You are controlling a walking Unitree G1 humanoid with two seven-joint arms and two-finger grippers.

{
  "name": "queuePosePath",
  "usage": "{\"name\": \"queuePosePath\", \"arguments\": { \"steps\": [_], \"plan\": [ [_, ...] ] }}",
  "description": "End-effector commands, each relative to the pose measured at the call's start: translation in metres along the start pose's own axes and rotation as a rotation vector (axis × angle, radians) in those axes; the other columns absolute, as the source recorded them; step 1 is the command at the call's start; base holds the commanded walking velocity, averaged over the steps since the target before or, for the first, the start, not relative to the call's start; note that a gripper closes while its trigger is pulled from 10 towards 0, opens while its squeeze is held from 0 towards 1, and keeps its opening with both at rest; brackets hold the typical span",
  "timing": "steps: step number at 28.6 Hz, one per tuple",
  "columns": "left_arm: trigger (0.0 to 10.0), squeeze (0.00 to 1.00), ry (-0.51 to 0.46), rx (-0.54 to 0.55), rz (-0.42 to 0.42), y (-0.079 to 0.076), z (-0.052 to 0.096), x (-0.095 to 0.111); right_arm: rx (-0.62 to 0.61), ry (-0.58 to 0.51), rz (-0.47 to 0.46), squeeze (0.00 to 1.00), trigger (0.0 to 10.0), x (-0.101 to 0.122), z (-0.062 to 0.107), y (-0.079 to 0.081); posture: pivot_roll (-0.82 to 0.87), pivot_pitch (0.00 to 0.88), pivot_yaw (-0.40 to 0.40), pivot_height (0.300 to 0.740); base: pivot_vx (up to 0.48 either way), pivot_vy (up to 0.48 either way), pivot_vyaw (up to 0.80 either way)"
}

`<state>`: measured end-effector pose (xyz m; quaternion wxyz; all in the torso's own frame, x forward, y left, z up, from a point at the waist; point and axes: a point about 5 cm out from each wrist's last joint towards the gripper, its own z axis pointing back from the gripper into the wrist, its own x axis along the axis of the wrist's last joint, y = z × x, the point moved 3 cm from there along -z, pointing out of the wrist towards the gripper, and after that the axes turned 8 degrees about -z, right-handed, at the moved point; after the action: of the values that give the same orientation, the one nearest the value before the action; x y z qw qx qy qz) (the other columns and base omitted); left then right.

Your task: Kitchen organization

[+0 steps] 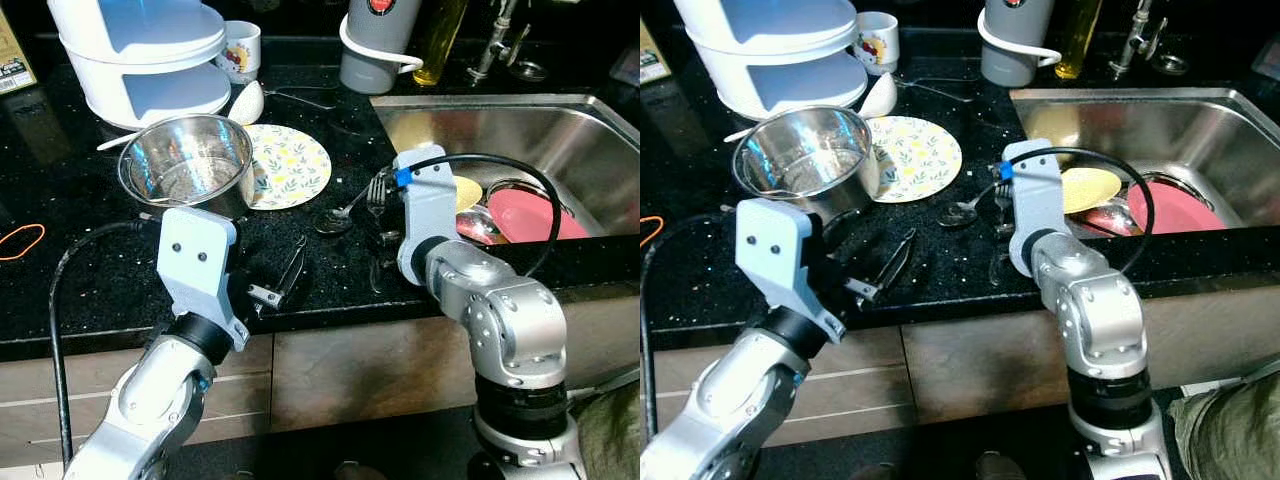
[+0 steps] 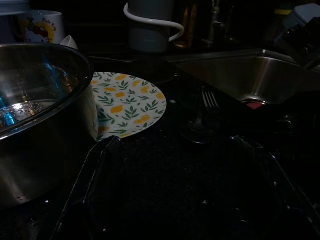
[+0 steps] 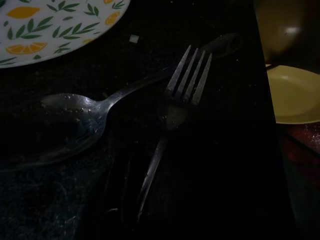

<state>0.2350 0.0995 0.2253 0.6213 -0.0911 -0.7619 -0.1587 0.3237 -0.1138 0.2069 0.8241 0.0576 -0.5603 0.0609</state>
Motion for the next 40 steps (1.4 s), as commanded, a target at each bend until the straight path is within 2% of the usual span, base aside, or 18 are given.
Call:
{"name": "queuePosePath", "arguments": {
  "steps": [1,6,7,8,9,17,29,33,38,40],
  "plan": [
    [10.0,0.00,-0.009,0.001,-0.003,-0.001,0.001,0.004,-0.035,0.106,0.011,0.00,10.0,-0.022,-0.005,-0.004,0.03,0.092,-0.109,0.732,0.000,0.000,0.00],
    [10.0,0.00,-0.010,0.002,-0.002,-0.001,0.001,0.004,-0.010,0.154,0.027,0.00,10.0,-0.034,-0.004,0.003,0.03,0.093,-0.112,0.732,0.000,0.000,0.00],
    [10.0,0.00,-0.010,0.001,-0.002,-0.001,0.001,0.004,0.002,0.178,0.020,0.00,5.9,-0.039,-0.004,0.005,0.03,0.093,-0.114,0.732,0.000,0.000,0.00],
    [10.0,0.00,-0.010,0.001,-0.003,-0.001,0.001,0.004,0.016,0.202,0.010,0.00,5.9,-0.044,-0.004,0.006,0.03,0.093,-0.114,0.732,0.000,0.000,0.00],
    [10.0,0.00,-0.010,0.001,-0.003,-0.001,0.002,0.004,0.020,0.211,0.000,0.00,0.0,-0.047,-0.003,0.007,0.03,0.091,-0.117,0.732,0.000,0.000,0.00],
    [10.0,0.00,-0.010,-0.012,0.009,-0.003,0.002,0.004,0.045,0.265,-0.056,0.00,0.0,-0.059,-0.001,0.009,0.03,0.086,-0.121,0.732,0.000,0.000,0.00],
    [10.0,0.00,0.013,-0.126,0.057,-0.022,0.004,0.001,0.043,0.270,-0.117,0.00,0.0,-0.062,-0.002,0.006,0.04,0.074,-0.117,0.732,0.000,0.000,0.00],
    [10.0,0.00,0.018,-0.153,0.064,-0.026,0.004,0.001,0.015,0.174,-0.165,0.00,0.0,-0.045,-0.008,-0.001,0.04,0.072,-0.113,0.732,0.000,0.000,0.00],
    [10.0,0.00,0.018,-0.157,0.064,-0.026,0.004,0.001,0.013,0.125,-0.187,0.00,0.0,-0.034,-0.010,-0.003,0.04,0.074,-0.111,0.732,0.000,0.000,0.00],
    [10.0,0.00,0.020,-0.160,0.063,-0.026,0.004,0.001,0.017,-0.007,-0.197,0.00,0.0,-0.005,-0.014,-0.010,0.04,0.077,-0.107,0.732,0.000,0.000,0.00]
  ]
}}
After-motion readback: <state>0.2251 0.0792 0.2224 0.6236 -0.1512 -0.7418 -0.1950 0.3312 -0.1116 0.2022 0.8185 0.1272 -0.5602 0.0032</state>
